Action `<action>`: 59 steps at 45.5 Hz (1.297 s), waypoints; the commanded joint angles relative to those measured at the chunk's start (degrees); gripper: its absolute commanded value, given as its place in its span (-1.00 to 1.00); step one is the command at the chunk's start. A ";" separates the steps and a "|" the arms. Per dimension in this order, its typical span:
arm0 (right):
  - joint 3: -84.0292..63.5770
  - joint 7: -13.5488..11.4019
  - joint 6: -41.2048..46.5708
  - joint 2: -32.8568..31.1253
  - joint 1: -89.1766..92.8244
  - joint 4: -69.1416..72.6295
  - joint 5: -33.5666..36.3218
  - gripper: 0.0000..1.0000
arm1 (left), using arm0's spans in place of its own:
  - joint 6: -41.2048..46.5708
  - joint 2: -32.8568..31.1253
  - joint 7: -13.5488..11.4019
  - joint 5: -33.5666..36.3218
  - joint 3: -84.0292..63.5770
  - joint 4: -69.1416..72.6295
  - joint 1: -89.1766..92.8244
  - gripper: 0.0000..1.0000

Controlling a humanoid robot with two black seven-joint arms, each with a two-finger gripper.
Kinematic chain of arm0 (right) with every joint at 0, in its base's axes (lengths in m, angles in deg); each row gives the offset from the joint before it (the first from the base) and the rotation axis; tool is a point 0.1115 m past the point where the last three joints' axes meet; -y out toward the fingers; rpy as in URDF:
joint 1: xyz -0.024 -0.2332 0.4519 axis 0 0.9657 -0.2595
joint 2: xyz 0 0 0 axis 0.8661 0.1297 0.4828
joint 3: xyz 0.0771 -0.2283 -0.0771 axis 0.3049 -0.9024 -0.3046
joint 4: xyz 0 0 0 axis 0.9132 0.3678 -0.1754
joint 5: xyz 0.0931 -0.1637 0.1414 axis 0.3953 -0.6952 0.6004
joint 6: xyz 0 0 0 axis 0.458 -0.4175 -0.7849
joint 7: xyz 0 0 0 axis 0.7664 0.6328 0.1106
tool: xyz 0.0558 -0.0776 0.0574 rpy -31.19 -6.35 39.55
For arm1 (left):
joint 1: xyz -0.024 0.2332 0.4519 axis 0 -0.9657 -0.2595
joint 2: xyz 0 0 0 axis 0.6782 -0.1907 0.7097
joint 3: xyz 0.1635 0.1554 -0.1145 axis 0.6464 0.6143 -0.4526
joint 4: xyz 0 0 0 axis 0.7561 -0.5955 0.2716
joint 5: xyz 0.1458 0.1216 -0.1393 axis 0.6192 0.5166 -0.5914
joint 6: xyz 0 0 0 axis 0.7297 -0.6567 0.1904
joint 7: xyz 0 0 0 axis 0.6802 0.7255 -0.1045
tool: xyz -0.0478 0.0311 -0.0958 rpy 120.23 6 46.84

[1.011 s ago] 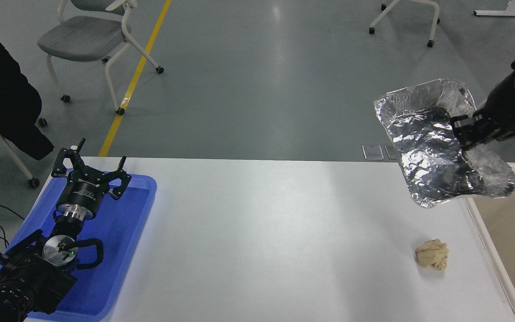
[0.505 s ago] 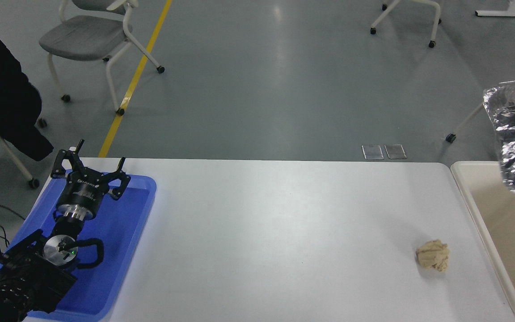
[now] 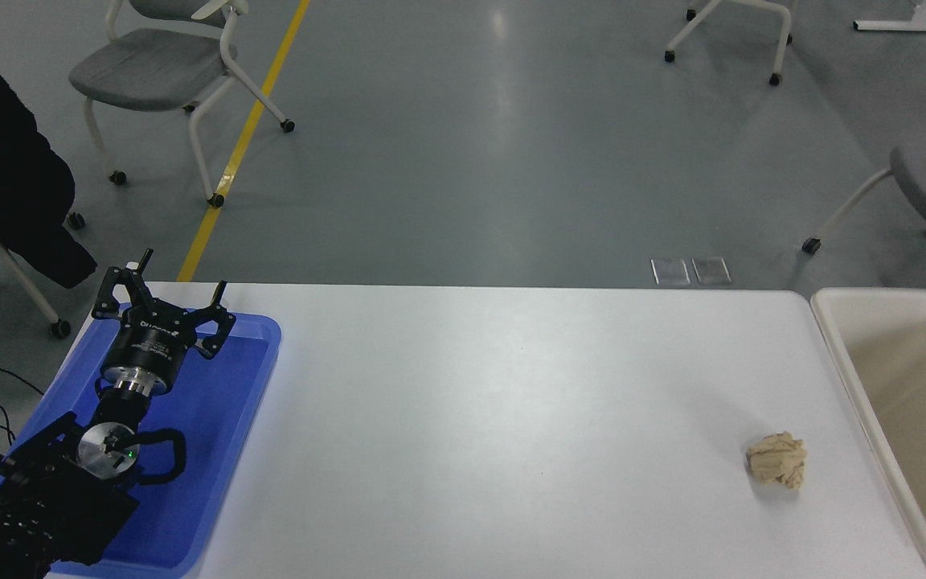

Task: Pick up foil plate and place in dustbin

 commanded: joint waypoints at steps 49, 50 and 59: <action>-6.97 0.21 -8.57 11.39 -2.87 5.42 1.29 1.00 | 0.00 -0.09 0.14 -0.01 0.00 -0.17 0.09 1.00; -7.94 0.12 -8.48 10.42 -4.72 8.06 1.38 1.00 | 0.00 -0.09 0.14 -0.01 0.00 0.00 0.01 1.00; -17.69 -0.14 -3.74 8.57 -22.30 28.02 1.46 1.00 | 0.00 -0.09 0.14 -0.01 0.00 0.00 0.09 1.00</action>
